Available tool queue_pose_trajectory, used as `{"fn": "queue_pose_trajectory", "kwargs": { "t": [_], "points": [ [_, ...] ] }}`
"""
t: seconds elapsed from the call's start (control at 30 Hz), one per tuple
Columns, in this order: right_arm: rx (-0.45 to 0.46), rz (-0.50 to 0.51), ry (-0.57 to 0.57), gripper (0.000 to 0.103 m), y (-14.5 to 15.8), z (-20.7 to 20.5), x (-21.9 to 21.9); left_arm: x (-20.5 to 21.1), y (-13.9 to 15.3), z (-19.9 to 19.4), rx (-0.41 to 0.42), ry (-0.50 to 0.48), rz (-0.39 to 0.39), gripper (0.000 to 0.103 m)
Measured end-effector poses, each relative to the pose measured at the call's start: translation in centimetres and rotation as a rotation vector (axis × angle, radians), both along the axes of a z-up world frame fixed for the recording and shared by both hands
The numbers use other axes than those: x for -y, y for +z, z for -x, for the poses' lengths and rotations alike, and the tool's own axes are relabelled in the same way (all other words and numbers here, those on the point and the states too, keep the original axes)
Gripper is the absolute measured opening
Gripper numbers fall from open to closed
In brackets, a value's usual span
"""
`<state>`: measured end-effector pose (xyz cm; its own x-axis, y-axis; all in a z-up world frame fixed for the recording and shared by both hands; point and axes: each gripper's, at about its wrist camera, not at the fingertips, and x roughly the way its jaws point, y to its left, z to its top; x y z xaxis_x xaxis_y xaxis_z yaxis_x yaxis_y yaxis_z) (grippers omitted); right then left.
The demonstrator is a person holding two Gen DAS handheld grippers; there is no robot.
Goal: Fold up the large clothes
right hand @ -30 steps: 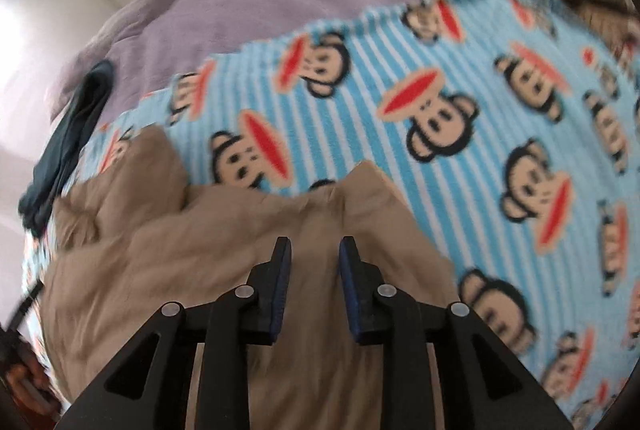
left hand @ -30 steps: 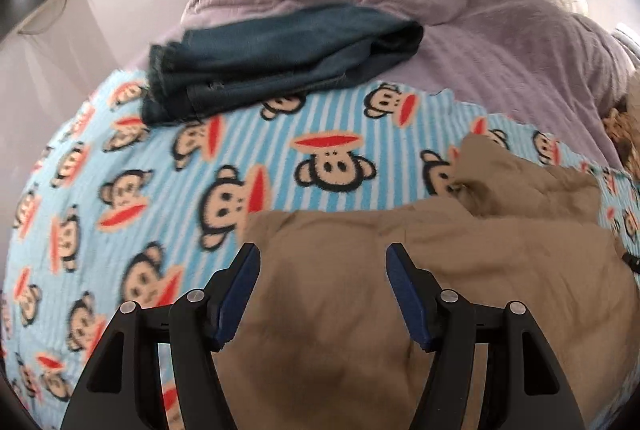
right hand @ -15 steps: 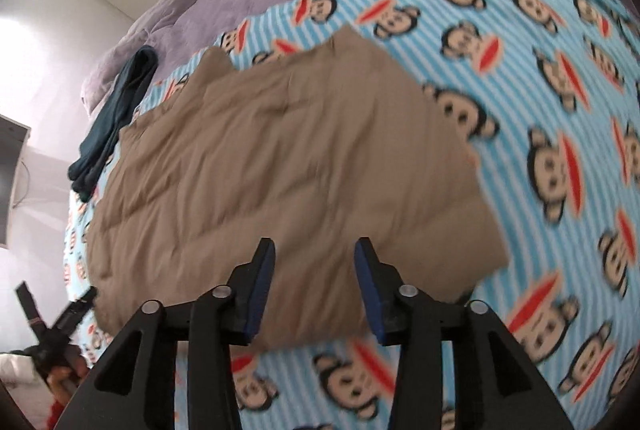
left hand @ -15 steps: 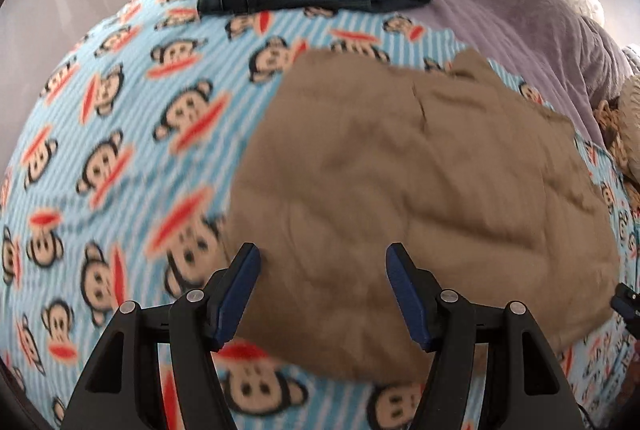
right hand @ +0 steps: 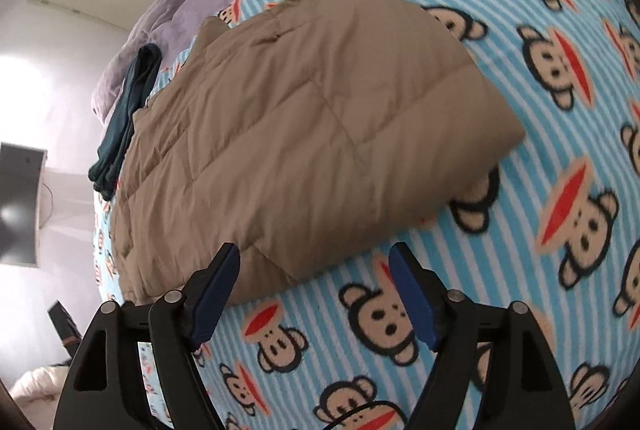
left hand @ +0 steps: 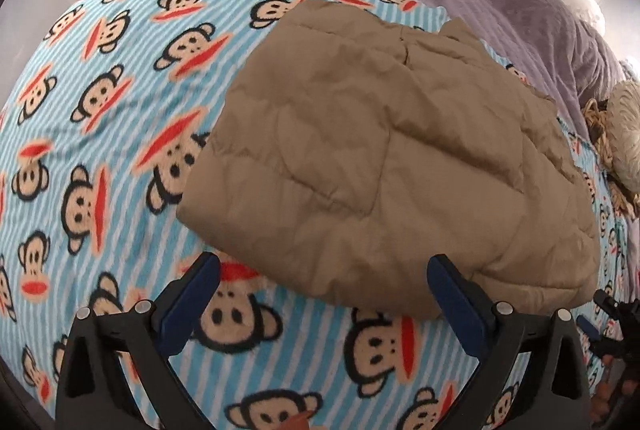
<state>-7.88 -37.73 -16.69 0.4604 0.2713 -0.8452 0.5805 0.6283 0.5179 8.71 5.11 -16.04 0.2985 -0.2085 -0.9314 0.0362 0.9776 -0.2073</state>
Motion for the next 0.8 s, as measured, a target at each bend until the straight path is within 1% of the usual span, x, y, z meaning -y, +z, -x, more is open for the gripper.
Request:
{"fn": "queue_pose_trajectory", "kwargs": {
  "t": [0.03, 0.13, 0.17, 0.2, 0.4, 0.47, 0.53, 0.6, 0.8],
  "points": [
    [0.001, -0.019, -0.01, 0.087, -0.2, 0.3, 0.0, 0.0, -0.3, 0.3, -0.006, 0.002, 0.01, 0.103],
    [0.007, -0.052, -0.041, 0.091, -0.8, 1.1, 0.1, -0.2, -0.9, 0.6, -0.033, 0.013, 0.048, 0.103],
    [0.006, -0.063, -0.048, 0.099, -1.0, 1.3, 0.1, -0.3, -1.2, 0.6, -0.042, 0.022, 0.064, 0.103],
    [0.008, -0.08, -0.058, 0.103, -1.3, 1.5, 0.1, -0.5, -1.5, 0.6, -0.051, 0.035, 0.087, 0.103],
    [0.049, -0.195, -0.144, 0.103, -2.9, 2.6, 0.6, -1.4, -2.7, 0.6, -0.09, 0.099, 0.189, 0.103],
    [0.05, -0.242, -0.15, 0.103, -3.6, 2.4, 0.7, -1.7, -3.1, 0.6, -0.099, 0.113, 0.22, 0.103],
    [0.051, -0.282, -0.155, 0.103, -4.1, 2.1, 0.9, -2.3, -3.8, 0.5, -0.116, 0.143, 0.27, 0.103],
    [0.055, -0.3, -0.165, 0.103, -4.4, 2.0, 0.9, -2.8, -4.2, 0.5, -0.133, 0.172, 0.305, 0.103],
    [0.066, -0.351, -0.175, 0.103, -5.6, 1.7, 1.1, -3.8, -4.8, 0.5, -0.12, 0.209, 0.349, 0.103]
  ]
}}
